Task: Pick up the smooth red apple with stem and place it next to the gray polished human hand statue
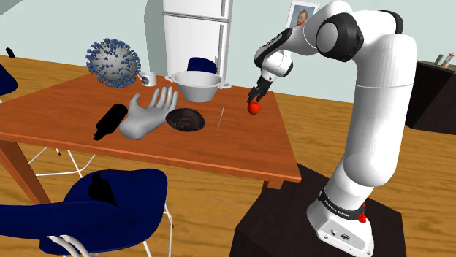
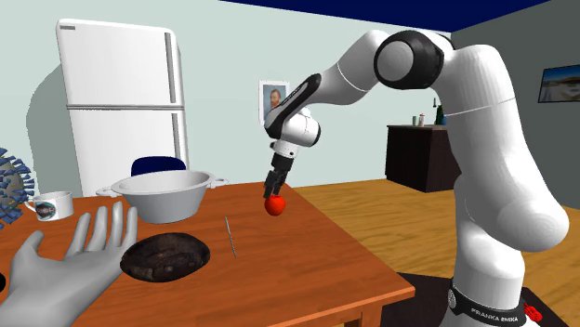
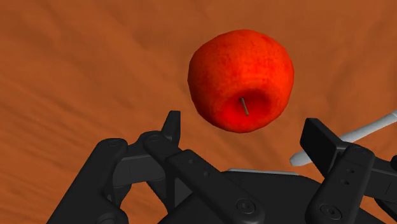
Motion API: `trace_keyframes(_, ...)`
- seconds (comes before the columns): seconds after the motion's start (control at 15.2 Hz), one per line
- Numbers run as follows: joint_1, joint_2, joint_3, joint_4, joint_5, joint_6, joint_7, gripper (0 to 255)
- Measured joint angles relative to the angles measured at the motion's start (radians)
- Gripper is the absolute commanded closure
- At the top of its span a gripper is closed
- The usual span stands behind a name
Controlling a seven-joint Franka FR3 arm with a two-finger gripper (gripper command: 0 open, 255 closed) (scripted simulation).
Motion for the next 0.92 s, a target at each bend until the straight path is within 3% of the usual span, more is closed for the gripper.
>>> trace_keyframes(0.59,-0.009,0.042,0.018,0.008,0.037,0.025,-0.022,0)
trace_keyframes(0.66,-0.009,0.042,0.018,0.008,0.037,0.025,-0.022,255)
trace_keyframes(0.92,-0.009,0.04,0.018,0.009,0.037,0.025,-0.022,255)
